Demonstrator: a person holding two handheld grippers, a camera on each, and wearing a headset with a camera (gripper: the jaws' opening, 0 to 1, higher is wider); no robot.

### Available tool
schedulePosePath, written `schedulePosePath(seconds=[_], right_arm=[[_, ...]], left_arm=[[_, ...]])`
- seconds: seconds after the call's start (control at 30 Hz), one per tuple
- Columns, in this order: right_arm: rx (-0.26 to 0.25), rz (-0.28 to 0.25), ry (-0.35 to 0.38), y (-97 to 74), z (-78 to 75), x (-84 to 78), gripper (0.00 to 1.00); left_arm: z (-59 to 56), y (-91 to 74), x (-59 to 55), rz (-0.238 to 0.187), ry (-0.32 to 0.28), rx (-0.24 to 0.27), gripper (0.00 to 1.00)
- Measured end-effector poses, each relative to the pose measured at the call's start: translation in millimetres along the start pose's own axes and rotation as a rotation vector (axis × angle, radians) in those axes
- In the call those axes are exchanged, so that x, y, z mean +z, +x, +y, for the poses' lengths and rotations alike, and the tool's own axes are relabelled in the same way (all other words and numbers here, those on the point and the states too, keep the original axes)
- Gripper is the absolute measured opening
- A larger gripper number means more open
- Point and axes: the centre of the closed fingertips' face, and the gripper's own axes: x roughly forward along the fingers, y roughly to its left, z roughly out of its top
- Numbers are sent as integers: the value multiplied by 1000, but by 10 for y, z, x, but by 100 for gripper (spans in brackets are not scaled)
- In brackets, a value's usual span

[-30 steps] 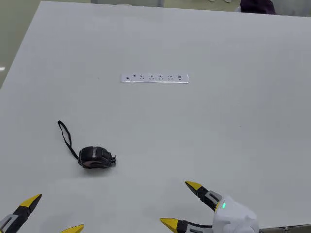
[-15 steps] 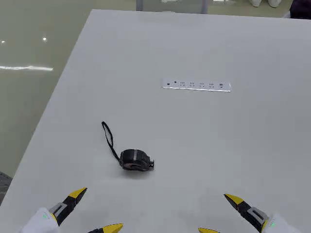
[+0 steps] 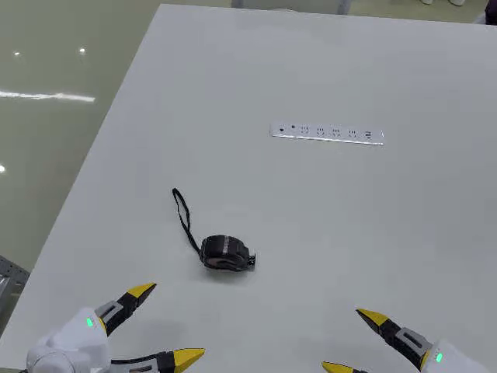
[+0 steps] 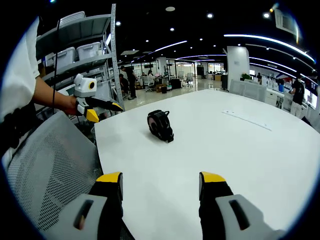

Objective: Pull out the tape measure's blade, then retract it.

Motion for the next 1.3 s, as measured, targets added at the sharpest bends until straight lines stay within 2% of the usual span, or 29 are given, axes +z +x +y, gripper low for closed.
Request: schedulePosePath(seconds=[0.23, 0.63, 1.03, 1.3], right_arm=[[24, -5, -12, 95, -65, 38, 61], [92, 0, -25, 314, -135, 71, 58], [151, 8, -50, 526, -170, 80, 56], [177, 6, -59, 632, -224, 95, 56]], left_arm=[[76, 77, 27, 33, 45, -30, 81], [180, 235, 140, 55, 82, -92, 80], [282, 404, 101, 101, 115, -134, 79], [346, 500, 124, 121, 139, -161, 79]])
